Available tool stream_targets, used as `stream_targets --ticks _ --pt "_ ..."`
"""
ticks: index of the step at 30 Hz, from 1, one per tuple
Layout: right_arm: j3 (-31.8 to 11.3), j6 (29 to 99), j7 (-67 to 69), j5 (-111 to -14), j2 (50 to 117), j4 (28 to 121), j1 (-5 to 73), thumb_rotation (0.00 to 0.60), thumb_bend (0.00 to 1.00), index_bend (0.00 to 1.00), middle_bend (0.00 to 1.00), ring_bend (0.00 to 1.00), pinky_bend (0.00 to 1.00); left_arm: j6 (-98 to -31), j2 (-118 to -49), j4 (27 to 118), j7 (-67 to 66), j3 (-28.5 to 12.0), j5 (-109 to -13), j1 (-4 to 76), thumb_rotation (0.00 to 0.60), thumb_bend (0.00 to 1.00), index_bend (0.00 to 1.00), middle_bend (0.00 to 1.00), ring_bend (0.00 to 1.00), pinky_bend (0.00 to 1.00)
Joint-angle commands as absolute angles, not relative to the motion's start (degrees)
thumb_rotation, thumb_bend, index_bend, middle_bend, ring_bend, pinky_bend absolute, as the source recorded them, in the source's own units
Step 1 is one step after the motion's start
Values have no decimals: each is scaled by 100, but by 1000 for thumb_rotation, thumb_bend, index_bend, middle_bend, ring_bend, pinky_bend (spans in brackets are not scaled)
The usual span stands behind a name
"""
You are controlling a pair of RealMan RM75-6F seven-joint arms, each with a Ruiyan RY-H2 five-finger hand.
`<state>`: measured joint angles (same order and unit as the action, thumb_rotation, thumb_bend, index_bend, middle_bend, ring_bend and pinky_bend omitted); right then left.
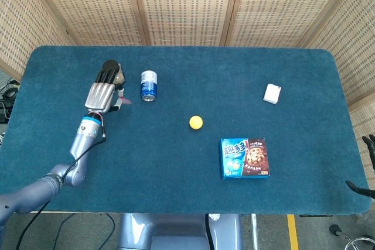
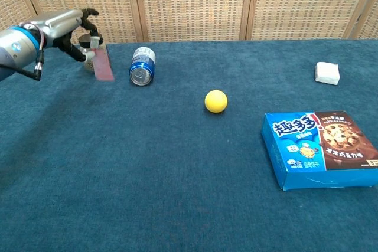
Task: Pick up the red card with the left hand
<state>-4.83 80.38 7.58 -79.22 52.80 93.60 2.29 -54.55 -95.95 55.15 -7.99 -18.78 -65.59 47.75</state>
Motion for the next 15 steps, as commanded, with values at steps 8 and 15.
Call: stream_targets --ticks 8,15 --pt "-462 8120 800 -8023 5245 9408 201 600 0 4 0 0 0 -5394 -8582 7675 344 -1900 -6704 4427 600 411 660 0 0 0" --pt "-436 8253 803 -8147 5201 9501 153 600 0 4 0 0 0 -4564 -7544 9519 1661 -1544 -7096 4118 600 410 663 0 0 0"
